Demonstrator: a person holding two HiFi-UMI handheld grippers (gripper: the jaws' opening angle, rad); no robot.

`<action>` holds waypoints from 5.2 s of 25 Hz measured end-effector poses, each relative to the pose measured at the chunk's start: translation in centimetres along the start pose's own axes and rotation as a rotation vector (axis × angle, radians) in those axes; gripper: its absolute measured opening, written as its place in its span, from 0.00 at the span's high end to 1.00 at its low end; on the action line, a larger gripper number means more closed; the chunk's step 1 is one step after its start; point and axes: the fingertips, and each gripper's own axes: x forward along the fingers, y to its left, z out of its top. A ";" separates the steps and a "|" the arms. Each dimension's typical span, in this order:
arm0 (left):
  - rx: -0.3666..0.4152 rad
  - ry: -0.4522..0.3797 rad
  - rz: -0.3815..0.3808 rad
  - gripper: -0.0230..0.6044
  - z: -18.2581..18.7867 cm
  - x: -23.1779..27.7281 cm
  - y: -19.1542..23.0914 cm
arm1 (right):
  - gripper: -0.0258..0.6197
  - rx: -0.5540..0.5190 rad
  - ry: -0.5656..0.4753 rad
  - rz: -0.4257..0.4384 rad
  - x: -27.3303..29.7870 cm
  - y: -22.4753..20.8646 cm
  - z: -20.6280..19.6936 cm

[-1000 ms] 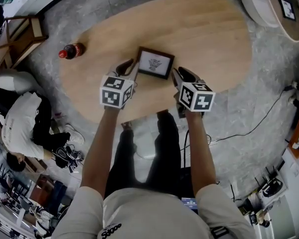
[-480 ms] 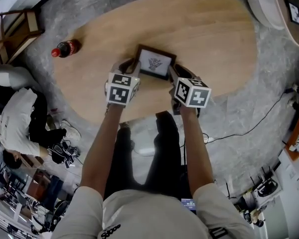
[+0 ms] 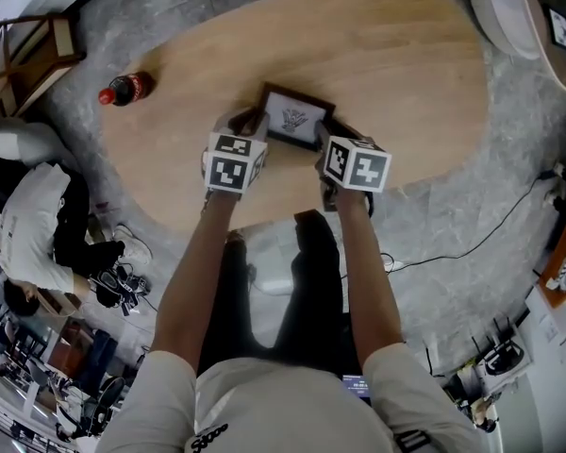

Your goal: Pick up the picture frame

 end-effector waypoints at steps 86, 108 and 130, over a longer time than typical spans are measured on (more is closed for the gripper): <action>0.301 -0.854 -0.087 0.83 5.1 -67.9 -15.6 | 0.81 -0.340 -0.944 -0.008 -58.4 39.6 -11.6; 0.295 -0.956 -0.095 0.83 4.7 -72.2 -16.9 | 0.81 -0.450 -0.989 -0.009 -62.3 42.0 -12.5; 0.285 -0.934 -0.096 0.83 5.1 -70.7 -16.4 | 0.81 -0.423 -0.967 0.012 -61.0 41.1 -11.7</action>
